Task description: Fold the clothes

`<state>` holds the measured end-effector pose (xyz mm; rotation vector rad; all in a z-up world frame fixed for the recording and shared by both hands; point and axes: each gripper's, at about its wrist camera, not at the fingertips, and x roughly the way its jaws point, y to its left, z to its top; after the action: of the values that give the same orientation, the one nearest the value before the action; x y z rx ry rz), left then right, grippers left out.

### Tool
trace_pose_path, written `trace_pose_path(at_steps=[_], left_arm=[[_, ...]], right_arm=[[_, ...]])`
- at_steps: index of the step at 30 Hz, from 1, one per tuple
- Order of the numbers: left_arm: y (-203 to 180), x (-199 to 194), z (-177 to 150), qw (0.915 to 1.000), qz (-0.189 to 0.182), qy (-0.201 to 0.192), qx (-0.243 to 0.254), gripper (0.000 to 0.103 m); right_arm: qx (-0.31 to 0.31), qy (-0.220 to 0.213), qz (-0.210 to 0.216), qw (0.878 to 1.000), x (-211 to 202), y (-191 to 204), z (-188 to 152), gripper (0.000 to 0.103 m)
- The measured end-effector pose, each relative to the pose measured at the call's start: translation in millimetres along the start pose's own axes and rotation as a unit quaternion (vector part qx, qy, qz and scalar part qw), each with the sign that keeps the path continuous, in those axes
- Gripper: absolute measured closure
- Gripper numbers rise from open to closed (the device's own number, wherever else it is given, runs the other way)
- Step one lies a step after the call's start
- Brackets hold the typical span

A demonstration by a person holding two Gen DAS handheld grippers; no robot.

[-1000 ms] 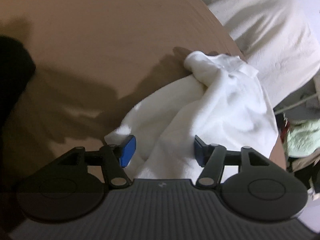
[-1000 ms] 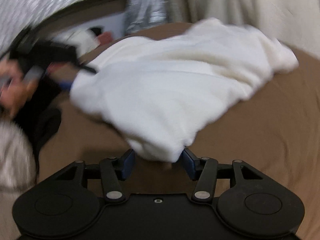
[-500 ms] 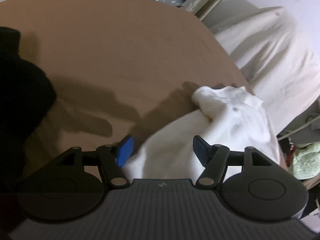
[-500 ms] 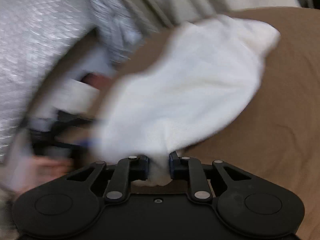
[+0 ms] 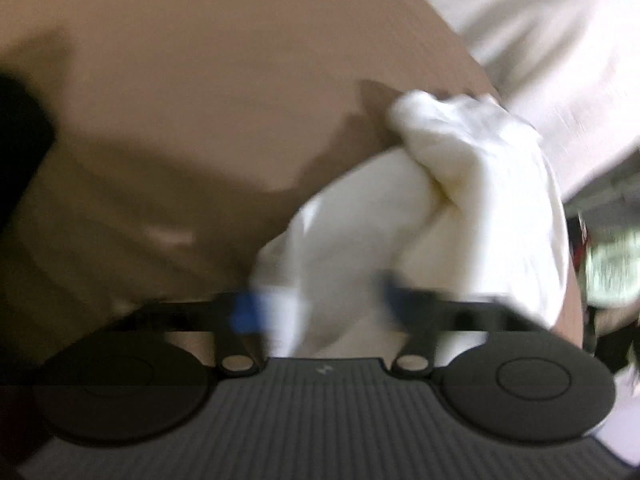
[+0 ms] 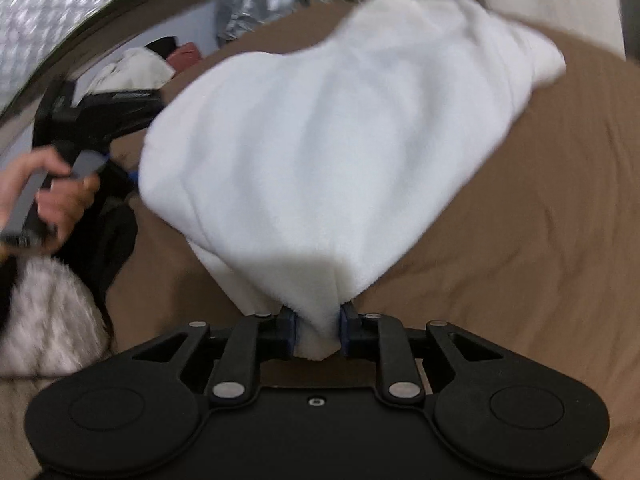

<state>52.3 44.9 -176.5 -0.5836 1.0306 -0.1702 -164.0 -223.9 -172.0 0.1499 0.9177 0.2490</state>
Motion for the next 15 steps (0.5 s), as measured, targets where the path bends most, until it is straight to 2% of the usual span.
trace_pose_path(at_steps=[1, 2, 4, 5, 7, 10, 11, 12, 14, 15], left_arm=[[-10, -13, -1, 0.9987, 0.018, -0.029, 0.038, 0.092], [-23, -30, -3, 0.9926, 0.048, -0.075, 0.083, 0.092], [-41, -62, -6, 0.9733, 0.092, -0.152, 0.145, 0.094], [-43, -75, -5, 0.9689, 0.093, -0.175, 0.149, 0.103], [-42, -87, -4, 0.9633, 0.115, -0.196, 0.143, 0.103], [-36, -70, -4, 0.9494, 0.204, -0.187, 0.148, 0.103], [-33, -59, -4, 0.9502, 0.219, -0.170, 0.142, 0.103], [-30, -51, -5, 0.9570, 0.208, -0.152, 0.132, 0.102], [-28, -45, -5, 0.9736, 0.153, -0.126, 0.113, 0.100], [-33, -46, -6, 0.9774, 0.125, -0.126, 0.114, 0.100]], right_arm=[[-0.001, -0.007, 0.001, 1.000, 0, 1, 0, 0.079], [0.004, -0.013, 0.005, 1.000, 0, 0, -1, 0.079], [0.024, -0.033, 0.038, 0.998, -9, -6, 2, 0.080], [0.030, -0.045, 0.055, 0.997, -17, -7, 6, 0.080], [0.030, -0.057, 0.076, 0.995, -28, -7, 12, 0.080], [0.017, -0.043, 0.089, 0.995, -28, -7, 19, 0.080], [0.020, -0.025, 0.090, 0.995, -19, -8, 17, 0.080], [0.026, -0.008, 0.084, 0.996, -10, -9, 9, 0.080], [0.030, 0.008, 0.076, 0.997, 1, -6, -3, 0.080], [0.027, 0.006, 0.072, 0.997, 2, -4, -6, 0.080]])
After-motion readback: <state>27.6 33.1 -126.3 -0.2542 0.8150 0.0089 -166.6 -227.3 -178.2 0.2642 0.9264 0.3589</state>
